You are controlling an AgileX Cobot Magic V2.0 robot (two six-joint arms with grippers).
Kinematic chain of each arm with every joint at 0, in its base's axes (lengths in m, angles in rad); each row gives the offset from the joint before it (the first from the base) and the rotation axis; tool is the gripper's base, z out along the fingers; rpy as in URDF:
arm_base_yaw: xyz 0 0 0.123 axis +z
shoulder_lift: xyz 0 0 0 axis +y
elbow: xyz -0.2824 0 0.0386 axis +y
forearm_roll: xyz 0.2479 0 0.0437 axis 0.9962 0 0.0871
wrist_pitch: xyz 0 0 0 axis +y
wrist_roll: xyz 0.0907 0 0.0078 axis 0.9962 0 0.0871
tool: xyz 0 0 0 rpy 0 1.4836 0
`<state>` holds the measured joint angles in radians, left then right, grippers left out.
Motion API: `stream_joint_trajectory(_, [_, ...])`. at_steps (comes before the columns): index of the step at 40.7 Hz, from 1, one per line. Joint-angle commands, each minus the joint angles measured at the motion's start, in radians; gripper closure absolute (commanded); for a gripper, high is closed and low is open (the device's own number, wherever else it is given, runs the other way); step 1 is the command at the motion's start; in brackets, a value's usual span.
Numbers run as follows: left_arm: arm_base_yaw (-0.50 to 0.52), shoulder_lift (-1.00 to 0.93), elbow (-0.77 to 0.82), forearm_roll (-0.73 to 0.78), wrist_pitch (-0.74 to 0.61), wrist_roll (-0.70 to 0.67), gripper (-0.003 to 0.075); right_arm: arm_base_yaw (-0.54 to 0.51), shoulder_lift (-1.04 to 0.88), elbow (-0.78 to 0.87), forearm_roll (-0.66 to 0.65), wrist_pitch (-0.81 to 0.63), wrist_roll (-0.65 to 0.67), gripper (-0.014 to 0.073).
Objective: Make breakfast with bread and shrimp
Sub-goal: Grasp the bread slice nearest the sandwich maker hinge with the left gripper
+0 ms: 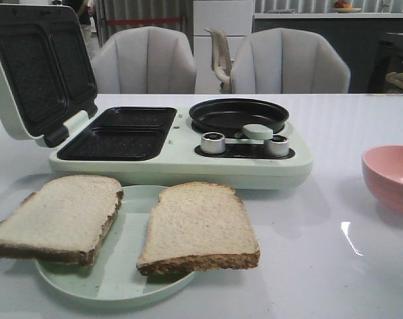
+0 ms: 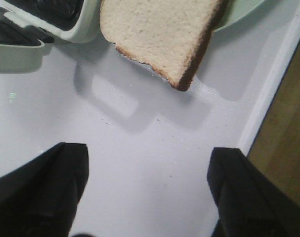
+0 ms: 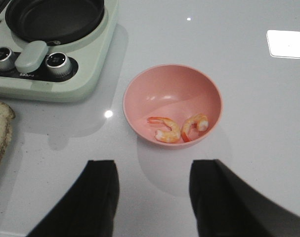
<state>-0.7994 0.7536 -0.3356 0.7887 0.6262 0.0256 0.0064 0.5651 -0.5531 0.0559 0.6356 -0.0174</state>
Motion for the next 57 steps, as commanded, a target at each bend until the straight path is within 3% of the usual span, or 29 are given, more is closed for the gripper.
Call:
stream_joint_trajectory(1, [-0.044,0.041,-0.021,0.19,-0.037,-0.169,0.0171,-0.005,0.01,-0.029,0.003,-0.066,0.0,0.014])
stream_joint_trajectory(15, [-0.059,0.328,-0.034,0.438,-0.127,-0.401,0.0171,-0.005,0.01,-0.029,0.003,-0.066,0.0,0.014])
stream_joint_trajectory(30, [-0.059,0.632,-0.122,0.669,-0.054,-0.665,0.0195,-0.005,0.01,-0.029,0.003,-0.066,0.0,0.014])
stream_joint_trajectory(40, [-0.059,0.752,-0.172,0.698,-0.027,-0.686,0.0308,-0.005,0.01,-0.029,0.003,-0.066,0.0,0.014])
stream_joint_trajectory(57, [-0.085,0.732,-0.176,0.645,0.035,-0.688,0.0604,-0.005,0.01,-0.029,0.003,-0.066,0.0,0.014])
